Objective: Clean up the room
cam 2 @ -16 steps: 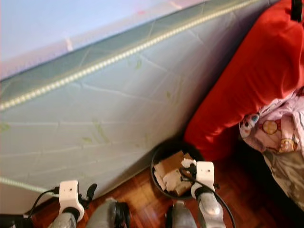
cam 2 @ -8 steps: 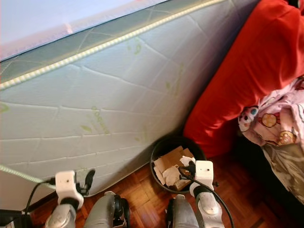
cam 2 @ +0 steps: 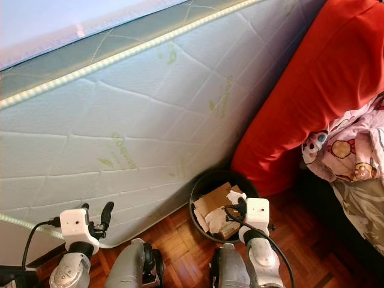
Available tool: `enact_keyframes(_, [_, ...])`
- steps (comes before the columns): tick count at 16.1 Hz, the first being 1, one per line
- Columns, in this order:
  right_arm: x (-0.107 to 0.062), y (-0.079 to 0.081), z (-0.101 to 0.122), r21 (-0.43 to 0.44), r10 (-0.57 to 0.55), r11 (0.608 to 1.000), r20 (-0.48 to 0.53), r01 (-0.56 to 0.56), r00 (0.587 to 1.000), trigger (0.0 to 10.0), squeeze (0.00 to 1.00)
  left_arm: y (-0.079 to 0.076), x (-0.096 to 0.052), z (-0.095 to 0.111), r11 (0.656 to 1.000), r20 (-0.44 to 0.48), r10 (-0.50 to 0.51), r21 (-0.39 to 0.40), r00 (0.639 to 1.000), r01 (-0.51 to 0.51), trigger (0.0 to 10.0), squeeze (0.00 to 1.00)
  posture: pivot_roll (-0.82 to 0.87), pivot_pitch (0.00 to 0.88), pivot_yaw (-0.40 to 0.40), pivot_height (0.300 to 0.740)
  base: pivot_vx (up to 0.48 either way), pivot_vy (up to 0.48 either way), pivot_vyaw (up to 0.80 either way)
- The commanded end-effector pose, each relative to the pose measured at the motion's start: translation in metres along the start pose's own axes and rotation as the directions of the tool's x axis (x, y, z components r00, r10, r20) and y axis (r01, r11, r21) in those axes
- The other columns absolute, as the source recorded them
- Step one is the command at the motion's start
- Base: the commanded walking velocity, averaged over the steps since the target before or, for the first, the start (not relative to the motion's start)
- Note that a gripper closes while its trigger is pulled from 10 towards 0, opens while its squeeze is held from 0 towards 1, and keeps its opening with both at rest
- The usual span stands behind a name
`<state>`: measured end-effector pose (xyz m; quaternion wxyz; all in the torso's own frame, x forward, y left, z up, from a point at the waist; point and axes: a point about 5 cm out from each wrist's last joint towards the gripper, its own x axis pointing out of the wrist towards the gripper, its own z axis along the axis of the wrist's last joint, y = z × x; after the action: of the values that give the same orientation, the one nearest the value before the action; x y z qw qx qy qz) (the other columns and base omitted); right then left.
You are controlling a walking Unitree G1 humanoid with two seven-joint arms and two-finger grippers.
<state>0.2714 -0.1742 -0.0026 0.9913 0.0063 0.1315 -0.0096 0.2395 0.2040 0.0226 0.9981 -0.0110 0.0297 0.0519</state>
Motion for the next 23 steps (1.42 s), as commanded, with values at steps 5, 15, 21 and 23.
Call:
enact_keyframes(5, [-0.006,0.001,-0.007,0.003,-0.012,1.000,-0.015,0.012,1.000,10.0,0.00,-0.008,-0.002,-0.004,1.000,-0.048,-0.020,-0.018,0.999,0.019,10.0,0.00,0.01,0.275,0.015,0.621,0.000,0.000,0.00])
enact_keyframes(15, [-0.004,0.009,-0.007,0.016,0.009,1.000,-0.025,-0.009,1.000,10.0,0.00,-0.010,0.001,-0.002,0.999,-0.060,-0.029,-0.014,0.998,0.029,10.0,0.00,0.02,0.288,0.023,0.621,0.000,0.000,0.00])
enact_keyframes(21, [-0.002,0.011,-0.006,0.014,0.020,1.000,-0.033,-0.019,0.999,10.0,0.00,-0.013,0.003,0.000,0.999,-0.061,-0.040,-0.018,0.997,0.039,10.0,0.00,0.02,0.294,0.027,0.597,0.000,0.000,0.00])
enact_keyframes(23, [-0.001,0.013,-0.006,0.015,0.026,1.000,-0.039,-0.025,0.999,10.0,0.00,-0.015,0.003,0.000,0.999,-0.062,-0.044,-0.018,0.997,0.043,10.0,0.00,0.02,0.298,0.030,0.597,0.000,0.000,0.00])
